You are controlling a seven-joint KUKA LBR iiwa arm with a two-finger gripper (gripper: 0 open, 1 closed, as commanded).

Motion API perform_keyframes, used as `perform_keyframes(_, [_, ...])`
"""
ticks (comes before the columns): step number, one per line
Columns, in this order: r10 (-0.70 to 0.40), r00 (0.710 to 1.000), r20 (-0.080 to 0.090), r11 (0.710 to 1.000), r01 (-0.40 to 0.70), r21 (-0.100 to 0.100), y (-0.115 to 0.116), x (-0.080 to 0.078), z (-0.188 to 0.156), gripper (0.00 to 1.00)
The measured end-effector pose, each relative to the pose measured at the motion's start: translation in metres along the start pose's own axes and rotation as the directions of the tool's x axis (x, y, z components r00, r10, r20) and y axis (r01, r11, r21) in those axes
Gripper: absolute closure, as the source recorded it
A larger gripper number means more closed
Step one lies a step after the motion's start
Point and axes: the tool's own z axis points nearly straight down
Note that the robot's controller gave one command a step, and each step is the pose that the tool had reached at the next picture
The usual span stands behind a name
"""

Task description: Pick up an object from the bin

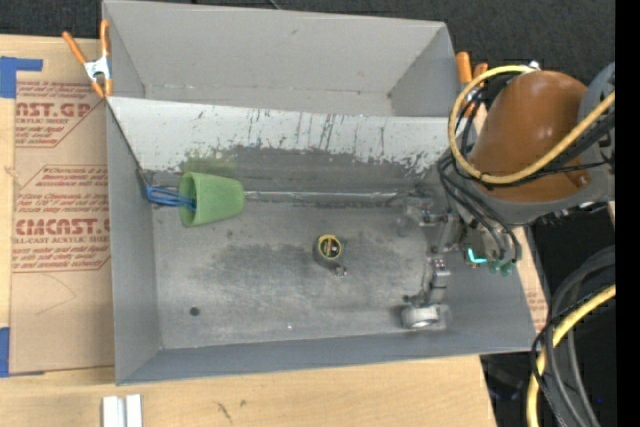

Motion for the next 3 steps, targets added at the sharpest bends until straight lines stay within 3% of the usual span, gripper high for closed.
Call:
perform_keyframes(1, [-0.213,0.977,0.023,0.977,0.213,0.006,-0.034,0.008,0.119,0.00])
perform_keyframes(2, [-0.194,0.981,0.010,0.981,0.194,0.004,-0.055,0.013,0.087,0.00])
perform_keyframes(3, [-0.135,0.991,0.007,0.991,0.135,0.000,-0.034,0.011,0.089,0.00])
